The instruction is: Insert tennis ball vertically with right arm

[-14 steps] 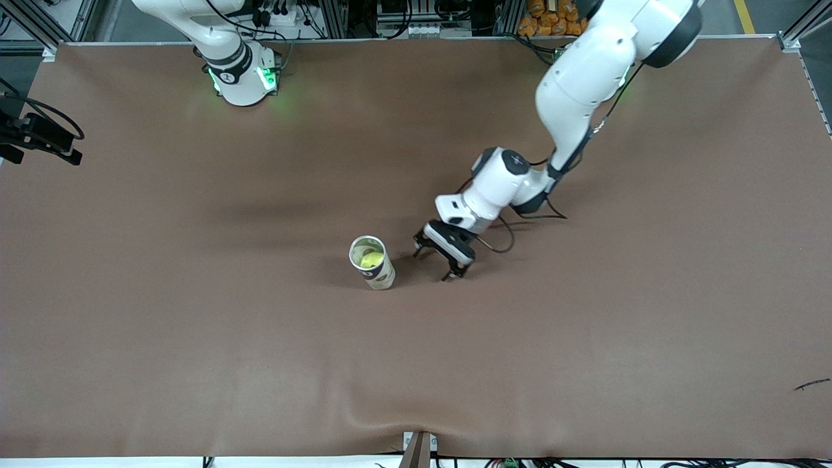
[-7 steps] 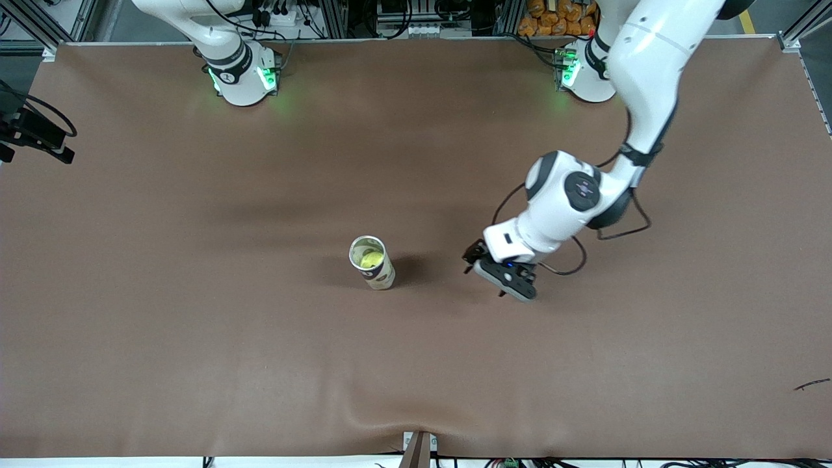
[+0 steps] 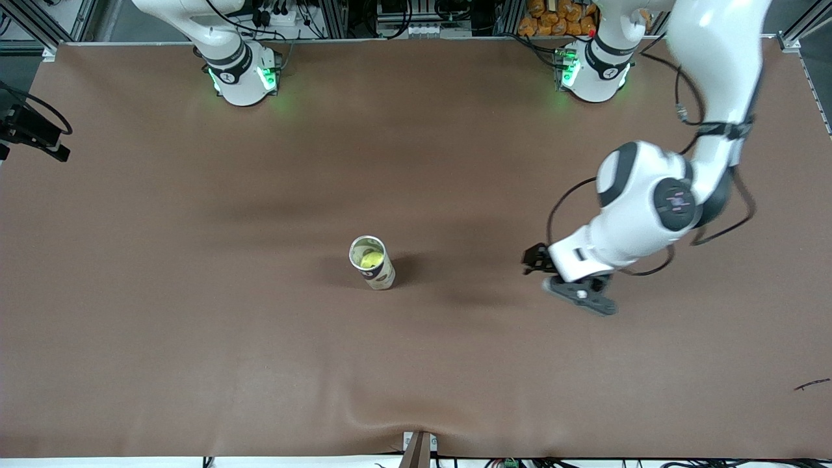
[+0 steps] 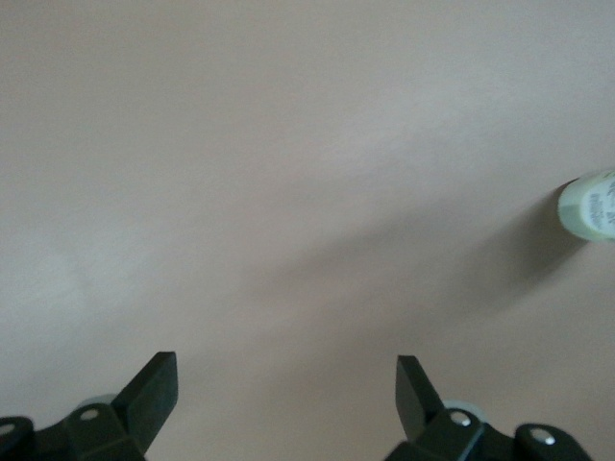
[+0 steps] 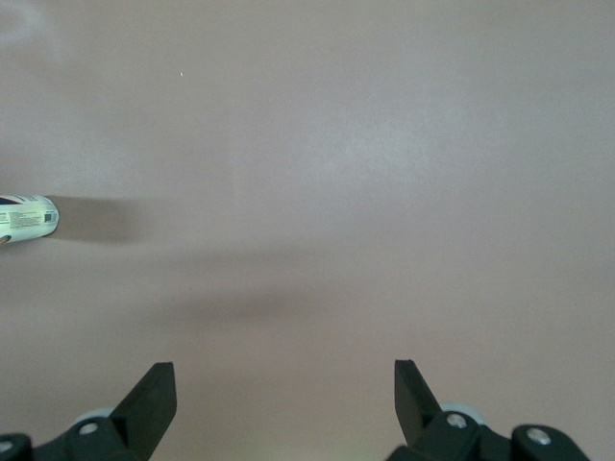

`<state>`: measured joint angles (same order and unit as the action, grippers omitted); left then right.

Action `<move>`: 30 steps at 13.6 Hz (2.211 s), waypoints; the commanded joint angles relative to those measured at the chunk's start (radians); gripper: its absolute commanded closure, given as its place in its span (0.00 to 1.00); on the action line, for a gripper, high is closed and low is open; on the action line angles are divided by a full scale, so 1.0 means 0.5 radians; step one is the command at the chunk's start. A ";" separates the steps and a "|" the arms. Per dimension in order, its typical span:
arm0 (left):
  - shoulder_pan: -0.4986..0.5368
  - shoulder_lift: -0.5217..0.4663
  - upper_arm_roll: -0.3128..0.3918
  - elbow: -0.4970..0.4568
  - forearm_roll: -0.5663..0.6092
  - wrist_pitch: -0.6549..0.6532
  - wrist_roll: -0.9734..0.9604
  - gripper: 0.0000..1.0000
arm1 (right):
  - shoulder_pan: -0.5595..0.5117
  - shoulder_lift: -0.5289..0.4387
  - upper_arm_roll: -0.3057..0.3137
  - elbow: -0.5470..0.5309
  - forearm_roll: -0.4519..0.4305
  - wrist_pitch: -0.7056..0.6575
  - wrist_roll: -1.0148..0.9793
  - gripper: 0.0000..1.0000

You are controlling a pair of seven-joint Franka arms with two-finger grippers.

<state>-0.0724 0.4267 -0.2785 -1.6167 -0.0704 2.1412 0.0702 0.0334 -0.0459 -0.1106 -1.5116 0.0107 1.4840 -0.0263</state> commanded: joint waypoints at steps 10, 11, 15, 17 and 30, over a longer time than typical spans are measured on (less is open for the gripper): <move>0.289 -0.473 0.091 0.141 0.306 -0.723 -0.094 0.00 | -0.033 0.003 0.022 0.029 0.031 -0.127 0.047 0.00; 0.307 -0.482 0.097 0.165 0.306 -0.778 -0.094 0.00 | -0.033 0.003 0.022 0.029 0.031 -0.127 0.047 0.00; 0.399 -0.528 0.097 0.227 0.306 -1.014 -0.125 0.00 | -0.033 0.003 0.022 0.029 0.031 -0.124 0.047 0.00; 0.421 -0.577 0.097 0.218 0.303 -1.079 -0.131 0.00 | -0.033 0.003 0.022 0.029 0.031 -0.124 0.046 0.00; 0.534 -0.740 0.091 0.211 0.270 -1.208 -0.199 0.00 | -0.033 0.003 0.022 0.029 0.031 -0.124 0.046 0.00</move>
<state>0.1783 0.0761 -0.2236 -1.5055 0.0617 1.5465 -0.0065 0.0334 -0.0453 -0.1106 -1.5112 0.0153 1.4338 -0.0118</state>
